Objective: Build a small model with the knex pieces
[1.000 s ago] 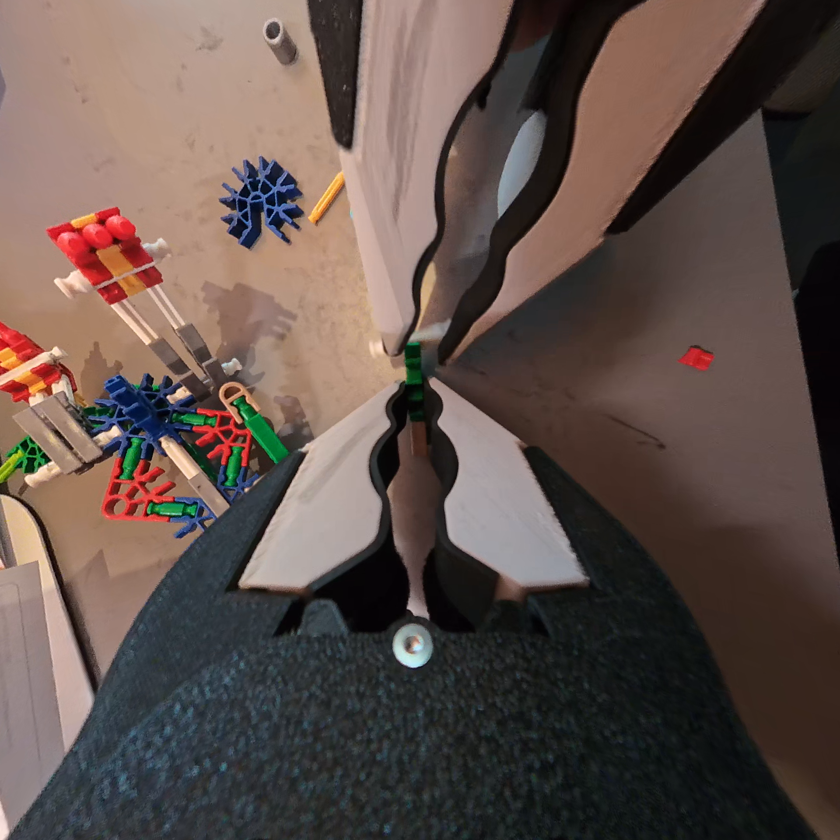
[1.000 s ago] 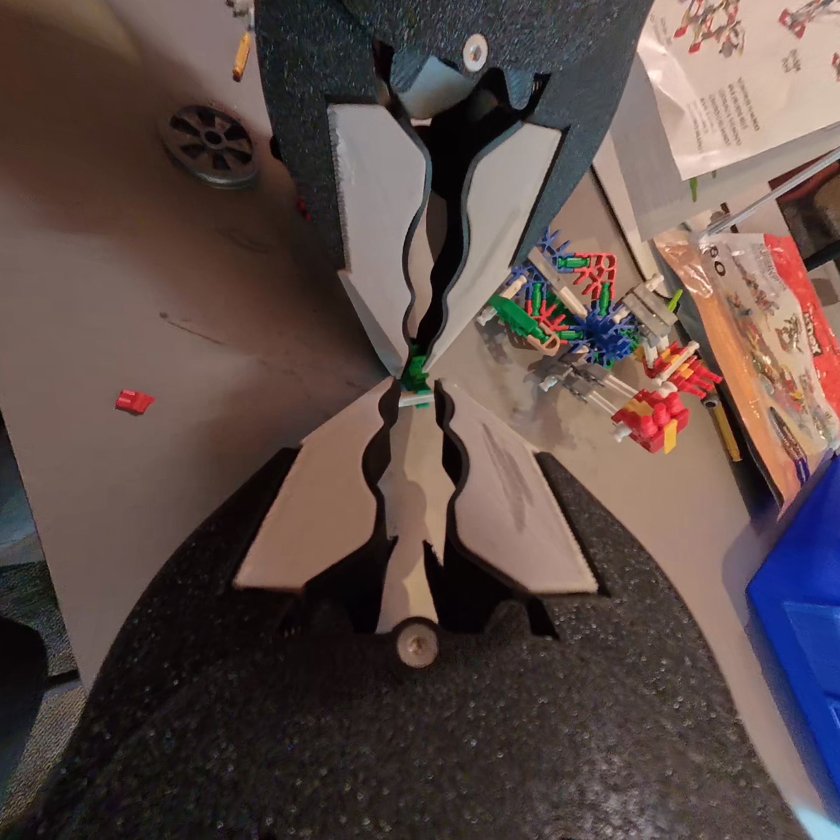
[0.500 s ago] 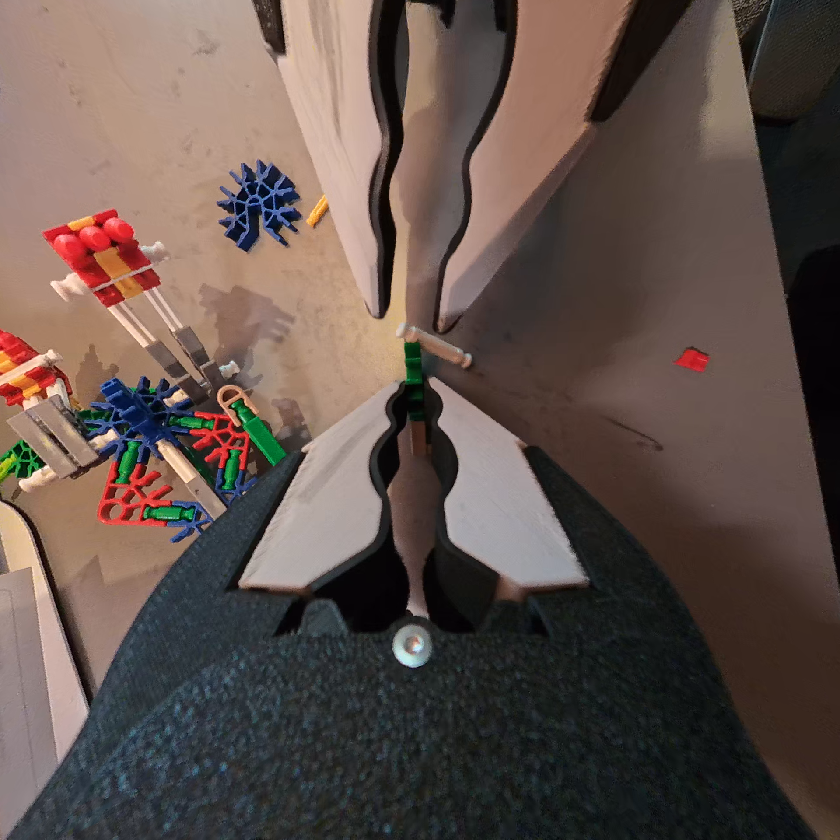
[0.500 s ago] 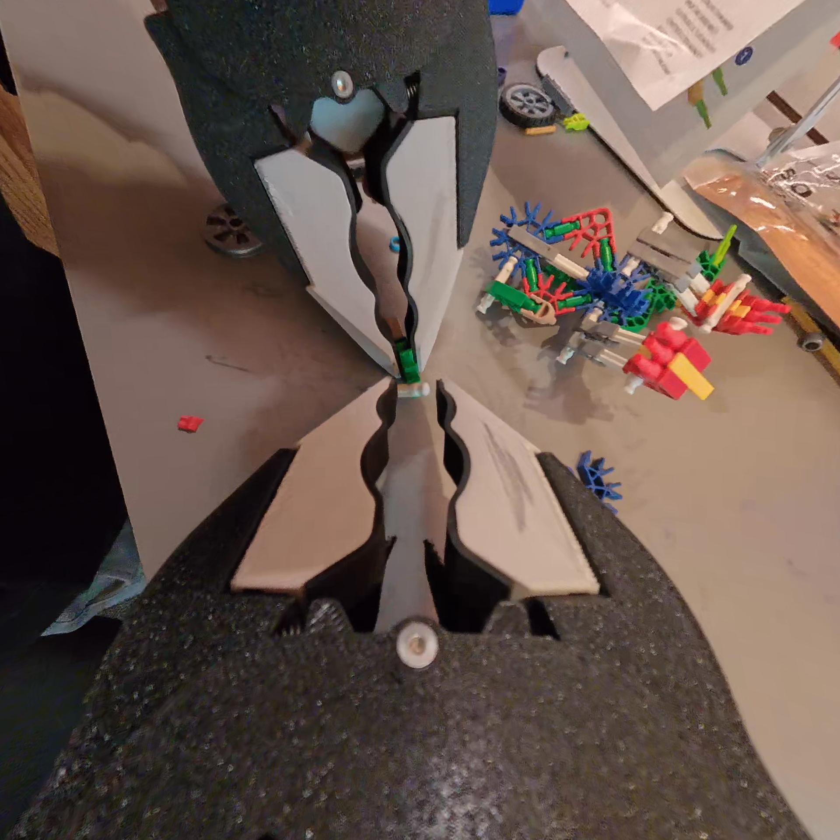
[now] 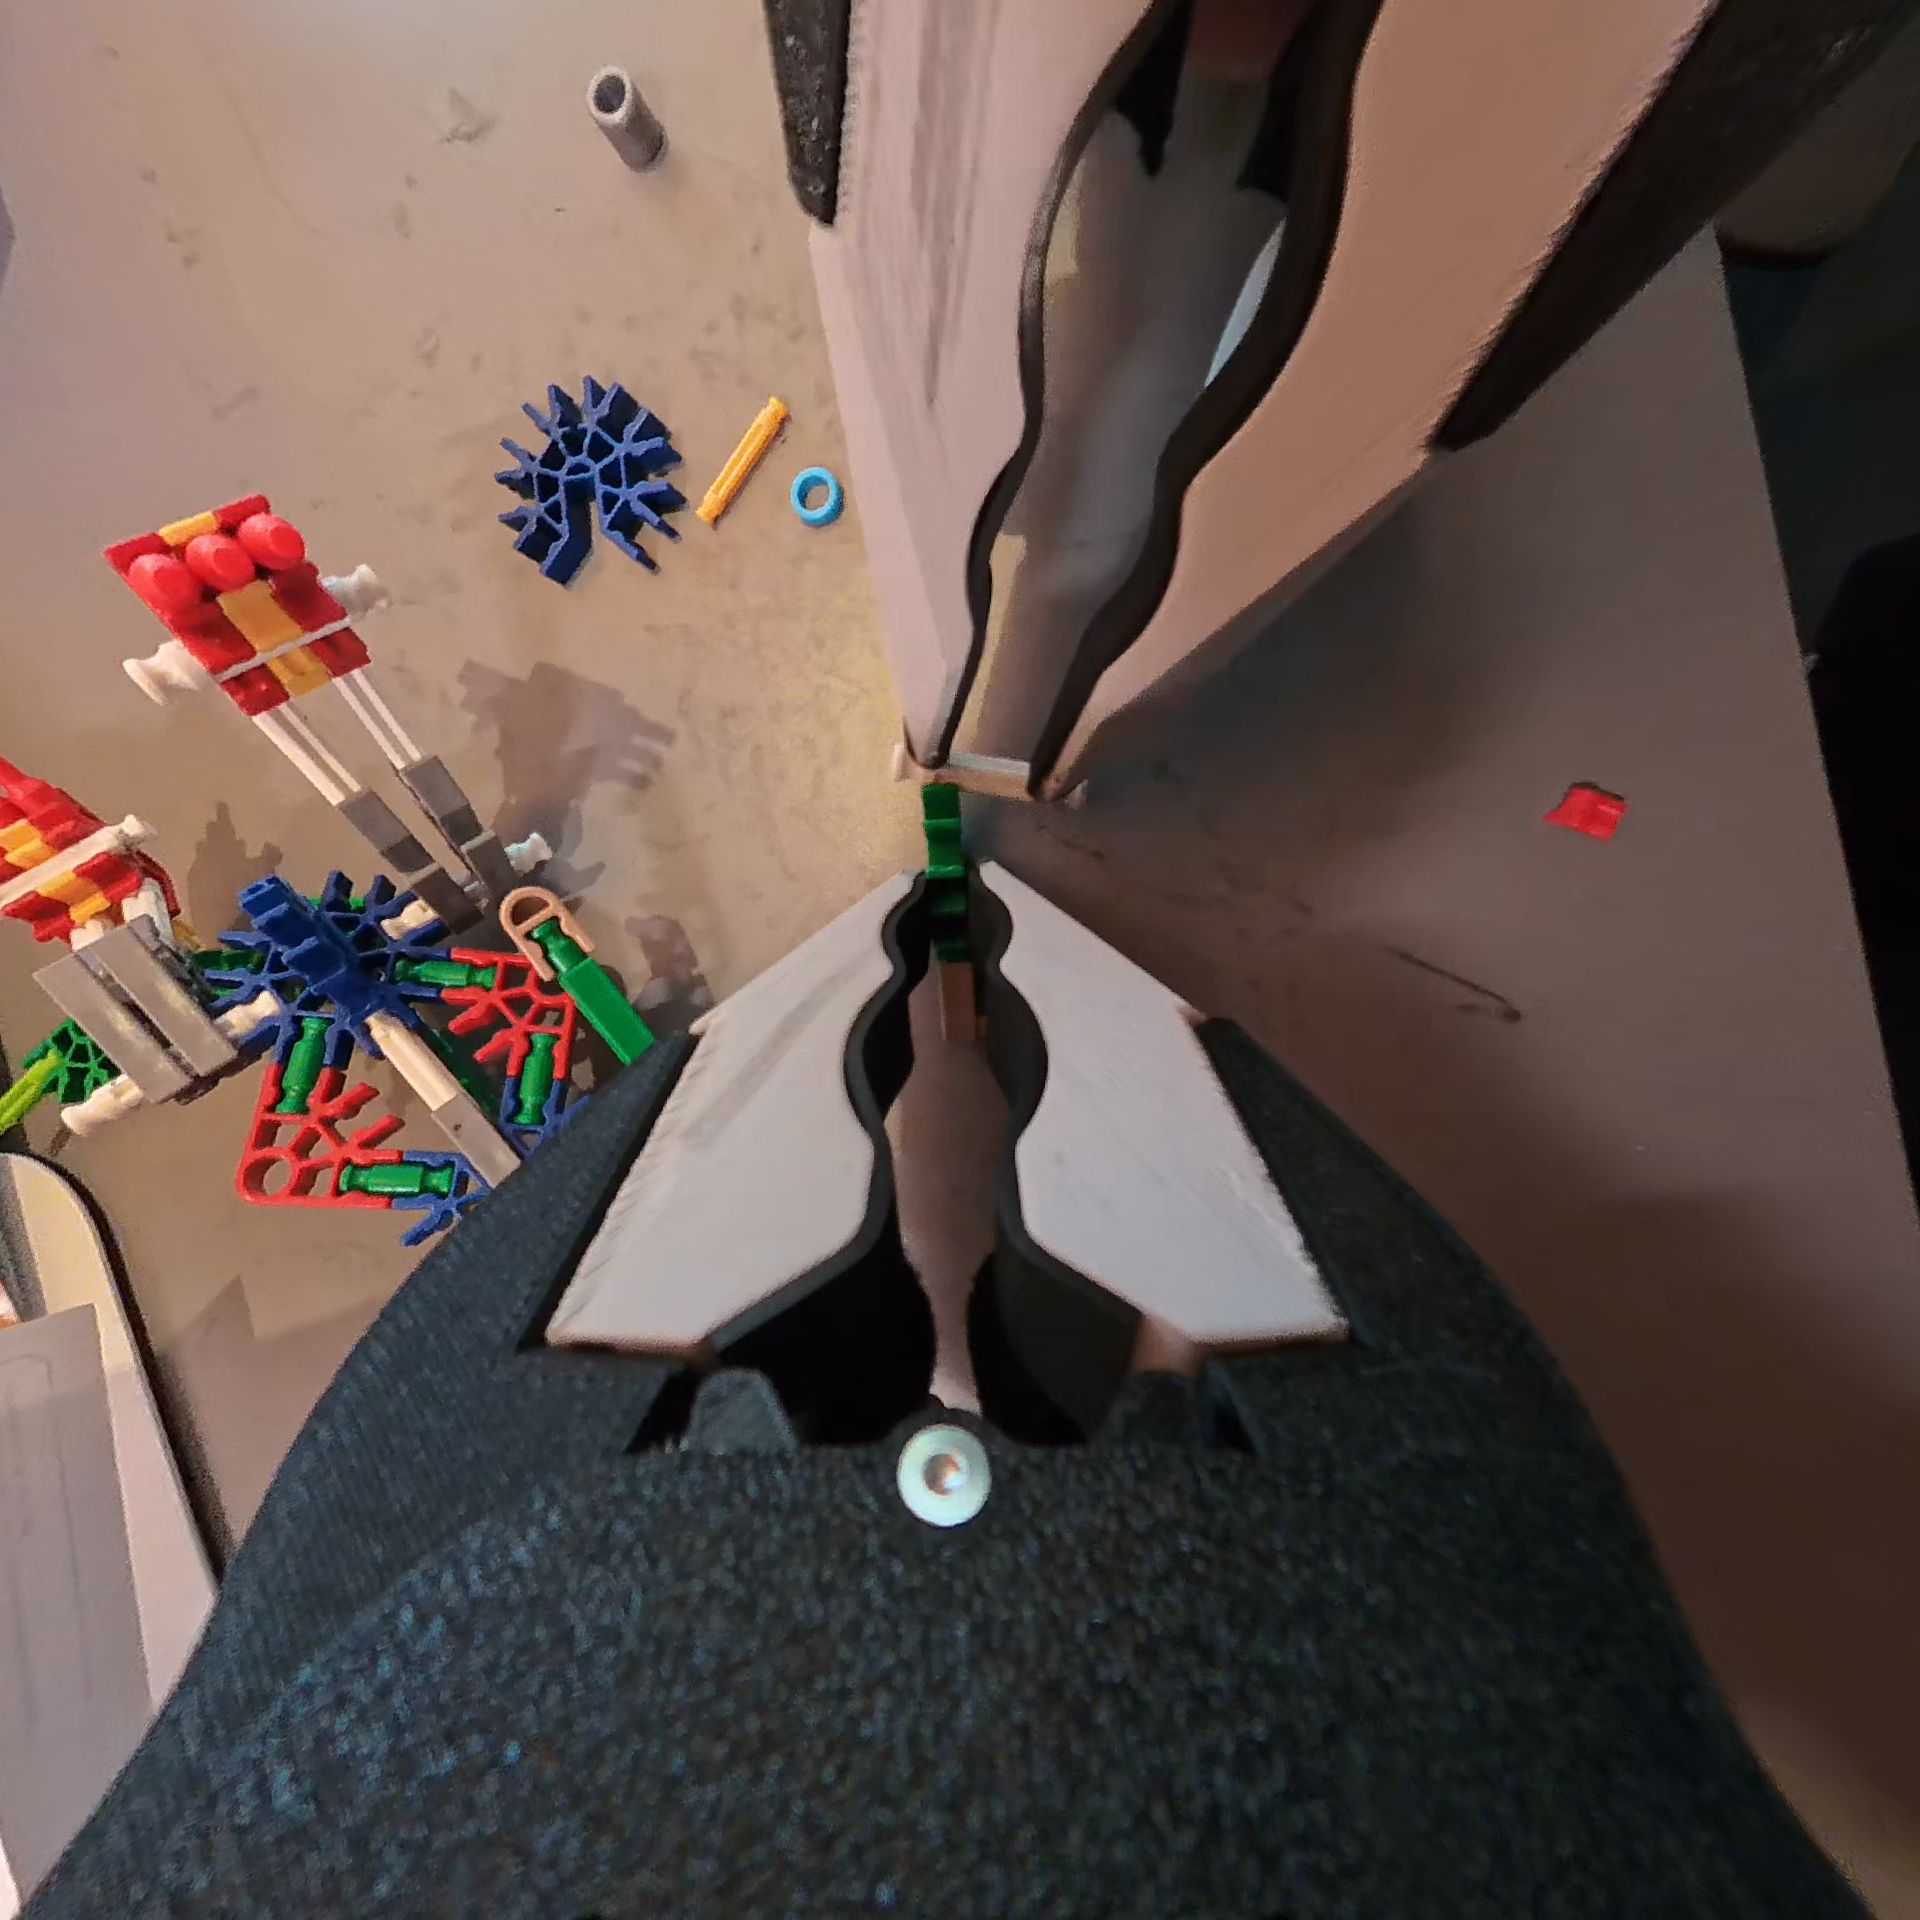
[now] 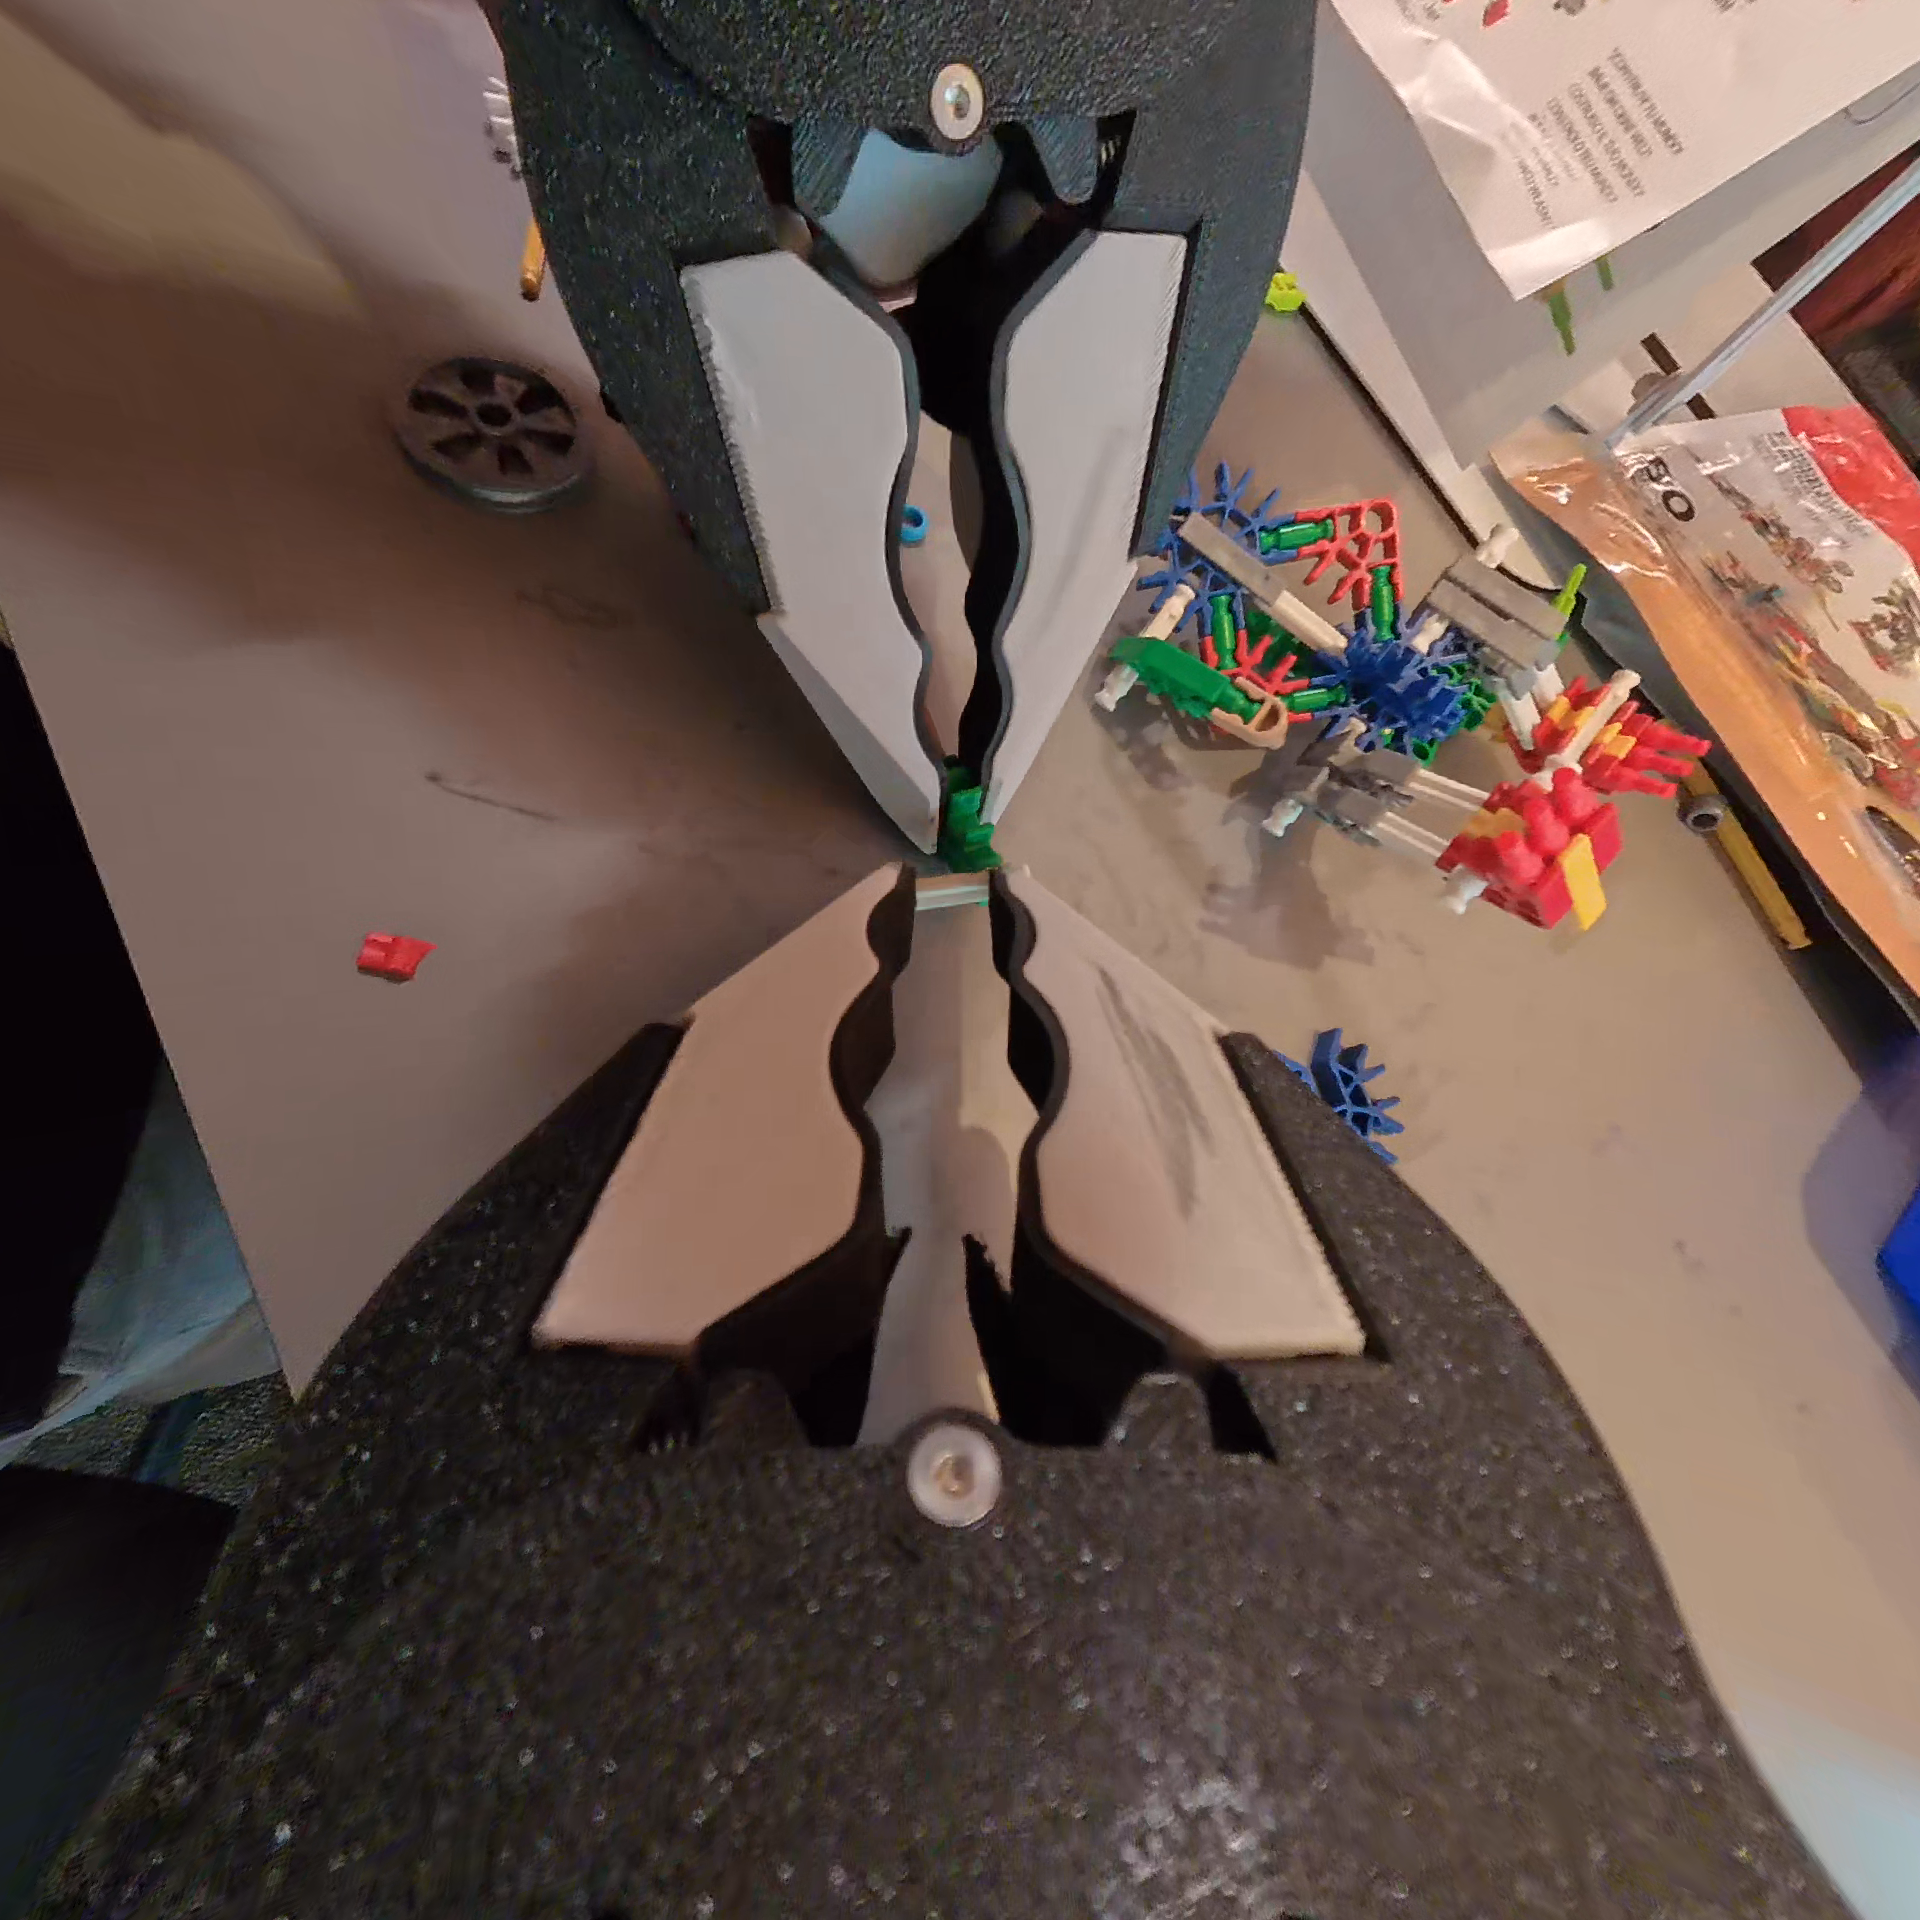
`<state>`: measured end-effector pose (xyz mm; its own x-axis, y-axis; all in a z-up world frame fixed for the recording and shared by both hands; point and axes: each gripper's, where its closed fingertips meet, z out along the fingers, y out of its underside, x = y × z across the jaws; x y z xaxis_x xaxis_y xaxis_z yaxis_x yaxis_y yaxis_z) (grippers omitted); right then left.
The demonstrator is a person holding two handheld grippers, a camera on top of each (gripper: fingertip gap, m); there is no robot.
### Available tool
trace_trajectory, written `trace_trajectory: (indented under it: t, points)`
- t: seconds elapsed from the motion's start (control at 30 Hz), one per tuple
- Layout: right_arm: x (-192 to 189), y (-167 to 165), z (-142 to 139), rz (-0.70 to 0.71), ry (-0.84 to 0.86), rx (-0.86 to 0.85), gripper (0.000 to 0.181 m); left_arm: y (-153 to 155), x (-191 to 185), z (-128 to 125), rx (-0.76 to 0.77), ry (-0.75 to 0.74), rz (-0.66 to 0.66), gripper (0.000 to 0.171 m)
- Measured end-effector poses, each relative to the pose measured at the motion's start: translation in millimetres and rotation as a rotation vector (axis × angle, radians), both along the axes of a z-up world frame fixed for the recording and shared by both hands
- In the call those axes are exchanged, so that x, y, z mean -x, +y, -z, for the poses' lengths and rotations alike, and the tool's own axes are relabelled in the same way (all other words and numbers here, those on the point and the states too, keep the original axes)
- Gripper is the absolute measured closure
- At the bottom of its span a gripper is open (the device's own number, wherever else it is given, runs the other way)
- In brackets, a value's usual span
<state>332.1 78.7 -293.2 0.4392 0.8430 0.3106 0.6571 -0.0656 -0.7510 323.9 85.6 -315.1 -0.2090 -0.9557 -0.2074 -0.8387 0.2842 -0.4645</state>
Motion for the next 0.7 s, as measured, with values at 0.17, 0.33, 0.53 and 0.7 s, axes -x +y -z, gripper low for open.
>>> trace_trajectory:
  t: [0.17, 0.33, 0.53, 0.7]
  points:
    - [-1.1, 1.8, 1.8, 0.008, 0.002, -0.006, 0.168, -0.3, -0.4, 0.0, -0.004, 0.000, -0.001, 0.167]
    - [-0.8, 2.7, 1.6, -0.007, 0.002, -0.006, 0.168, -0.3, -0.4, 0.0, -0.002, -0.006, 0.000, 0.167]
    - [0.4, 2.9, 1.6, -0.036, 0.019, 0.032, 0.169, -0.5, -0.7, -0.1, 0.001, -0.019, 0.019, 0.168]
    - [2.0, 3.6, 1.7, -0.065, 0.041, 0.080, 0.170, -0.6, -0.9, -0.1, 0.016, -0.030, 0.037, 0.169]
